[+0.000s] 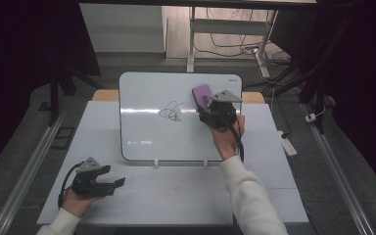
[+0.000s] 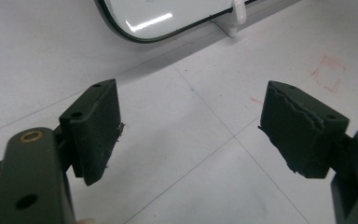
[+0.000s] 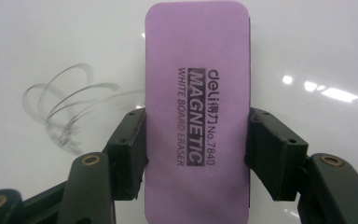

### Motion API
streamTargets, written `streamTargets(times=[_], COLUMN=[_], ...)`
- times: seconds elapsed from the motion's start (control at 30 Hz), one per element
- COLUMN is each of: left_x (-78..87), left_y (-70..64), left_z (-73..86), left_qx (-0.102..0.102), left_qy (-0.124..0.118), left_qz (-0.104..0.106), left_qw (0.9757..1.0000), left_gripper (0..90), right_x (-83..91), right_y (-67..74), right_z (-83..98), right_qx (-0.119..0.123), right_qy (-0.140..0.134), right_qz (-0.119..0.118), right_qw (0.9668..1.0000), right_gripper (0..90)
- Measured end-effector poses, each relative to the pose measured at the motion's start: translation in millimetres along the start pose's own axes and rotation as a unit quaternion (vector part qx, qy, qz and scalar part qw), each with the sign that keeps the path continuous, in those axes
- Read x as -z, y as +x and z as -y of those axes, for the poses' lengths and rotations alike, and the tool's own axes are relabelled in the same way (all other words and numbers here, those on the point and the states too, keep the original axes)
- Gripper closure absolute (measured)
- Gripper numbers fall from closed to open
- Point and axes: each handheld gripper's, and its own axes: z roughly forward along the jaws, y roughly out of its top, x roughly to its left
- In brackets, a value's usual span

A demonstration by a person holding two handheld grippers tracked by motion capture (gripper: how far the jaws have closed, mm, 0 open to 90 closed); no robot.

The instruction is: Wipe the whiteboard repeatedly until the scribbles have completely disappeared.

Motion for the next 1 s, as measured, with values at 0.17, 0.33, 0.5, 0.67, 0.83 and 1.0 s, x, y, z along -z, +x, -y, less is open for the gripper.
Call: streamTargets(times=[0.17,0.33,0.5,0.67,0.83,1.0], left_x=[-1.2,-1.7,-1.8,-1.4,-1.7,-0.9], left_y=[1.1,0.5,0.5,0.5,1.9,1.3], left_z=[-0.7,-1.1,-0.8,-0.7,-0.6,-0.5], left_qx=[0.001,0.0,0.0,-0.001,0.001,0.0], left_qy=[0.001,0.001,0.001,0.0,0.001,0.0], left_qz=[0.002,0.003,0.002,0.002,0.003,0.002], left_qw=[1.0,1.0,1.0,1.0,1.0,1.0], left_gripper=[21.0,21.0,21.0,21.0,20.9,21.0], right_x=[-7.3,-21.2,-32.0,-36.4,-31.1,-18.5], right_y=[12.0,49.5,89.1,113.7,96.5,59.4], right_z=[-6.4,-8.1,2.0,11.9,11.3,9.3], right_qx=[0.019,0.053,0.072,0.098,0.08,0.059], right_qy=[0.0,0.005,0.008,0.01,0.012,0.007], right_qz=[0.003,-0.034,-0.073,-0.093,-0.097,-0.06], right_qw=[0.9998,0.998,0.9947,0.9908,0.992,0.9964], right_gripper=[41.0,41.0,41.0,41.0,41.0,41.0])
